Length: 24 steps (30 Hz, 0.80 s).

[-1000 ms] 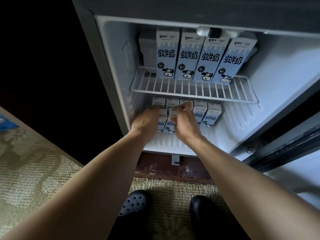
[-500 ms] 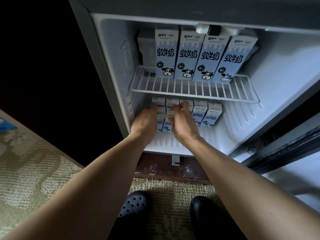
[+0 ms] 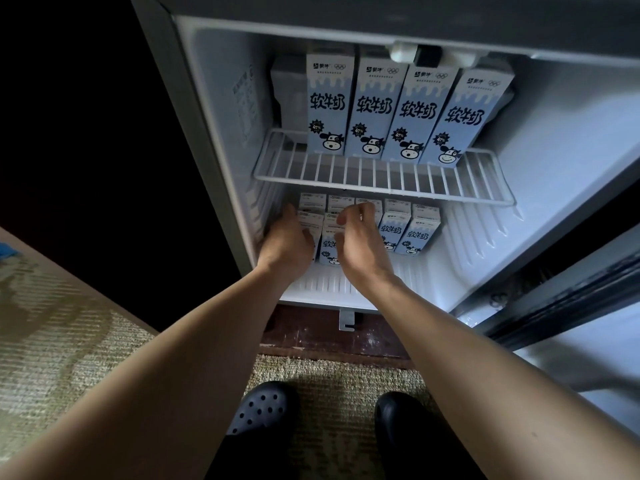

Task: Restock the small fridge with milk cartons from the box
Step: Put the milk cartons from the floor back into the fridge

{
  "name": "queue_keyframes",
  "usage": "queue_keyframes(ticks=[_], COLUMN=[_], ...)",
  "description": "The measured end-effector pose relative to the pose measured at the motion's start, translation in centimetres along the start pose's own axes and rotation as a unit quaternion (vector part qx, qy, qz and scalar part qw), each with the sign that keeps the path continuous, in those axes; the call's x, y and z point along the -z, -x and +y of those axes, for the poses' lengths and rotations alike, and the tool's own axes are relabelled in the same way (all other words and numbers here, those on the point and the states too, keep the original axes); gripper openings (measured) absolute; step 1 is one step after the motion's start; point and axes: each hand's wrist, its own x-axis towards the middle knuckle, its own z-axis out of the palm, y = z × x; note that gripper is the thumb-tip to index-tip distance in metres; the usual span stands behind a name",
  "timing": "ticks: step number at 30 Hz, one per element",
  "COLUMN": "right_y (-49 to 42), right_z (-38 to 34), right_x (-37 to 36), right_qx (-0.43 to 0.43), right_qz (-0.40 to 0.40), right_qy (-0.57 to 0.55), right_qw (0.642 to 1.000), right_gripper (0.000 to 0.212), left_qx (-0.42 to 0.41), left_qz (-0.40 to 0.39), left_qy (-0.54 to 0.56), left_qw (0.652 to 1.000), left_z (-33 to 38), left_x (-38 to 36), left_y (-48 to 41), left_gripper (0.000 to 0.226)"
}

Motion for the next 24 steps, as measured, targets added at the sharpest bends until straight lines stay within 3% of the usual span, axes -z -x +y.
queue_keyframes(ticks=[10,24], right_y=[0.2,0.7], right_z=[-0.2,0.1], right_x=[0.1,0.5], right_qx=[-0.021,-0.036], right_qz=[0.009,0.018], right_qy=[-0.047,-0.035], right_qw=[0.999,0.999], right_gripper=[0.019,0.017], left_qx=[0.1,0.085], left_qz=[-0.031,-0.036], left_qy=[0.073,0.078], left_qw=[0.992,0.993], left_z=[0.7,1.0], left_x=[-0.3,-0.3], left_y=[0.1,0.5], left_gripper=[0.036,0.033])
